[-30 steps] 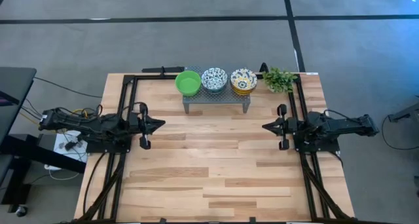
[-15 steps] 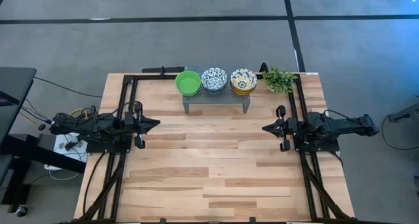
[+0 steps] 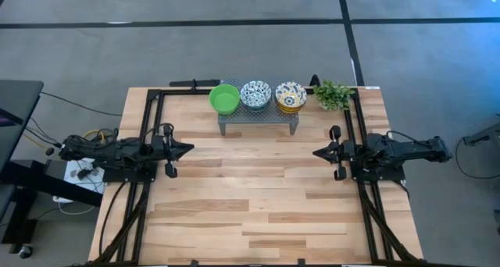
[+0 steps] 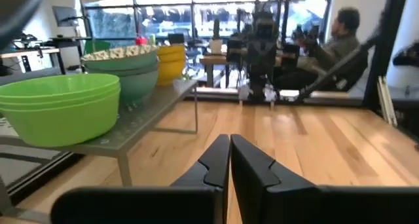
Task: Pick & Place Mini bowls
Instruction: Return to Home Position
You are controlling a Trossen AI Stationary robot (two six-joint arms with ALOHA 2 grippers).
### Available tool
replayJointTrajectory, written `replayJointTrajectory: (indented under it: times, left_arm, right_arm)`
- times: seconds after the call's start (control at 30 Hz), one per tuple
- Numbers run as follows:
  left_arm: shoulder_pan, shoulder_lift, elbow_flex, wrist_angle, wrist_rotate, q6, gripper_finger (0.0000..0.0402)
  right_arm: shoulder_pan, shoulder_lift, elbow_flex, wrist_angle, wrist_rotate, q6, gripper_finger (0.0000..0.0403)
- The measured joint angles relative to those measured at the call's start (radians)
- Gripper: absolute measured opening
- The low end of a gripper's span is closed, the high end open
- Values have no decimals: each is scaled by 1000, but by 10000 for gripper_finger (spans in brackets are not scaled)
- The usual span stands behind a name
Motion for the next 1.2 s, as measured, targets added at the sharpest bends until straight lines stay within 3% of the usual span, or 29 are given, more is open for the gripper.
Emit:
replayJointTrajectory:
  times: [0.4, 1.2]
  left_arm:
    - [0, 7, -17, 47, 6, -94, 16]
    - [0, 10, -18, 60, 6, -96, 16]
  right_arm:
    - [0, 0, 0, 1, 2, 0, 2]
    - [0, 0, 0, 2, 4, -1, 2]
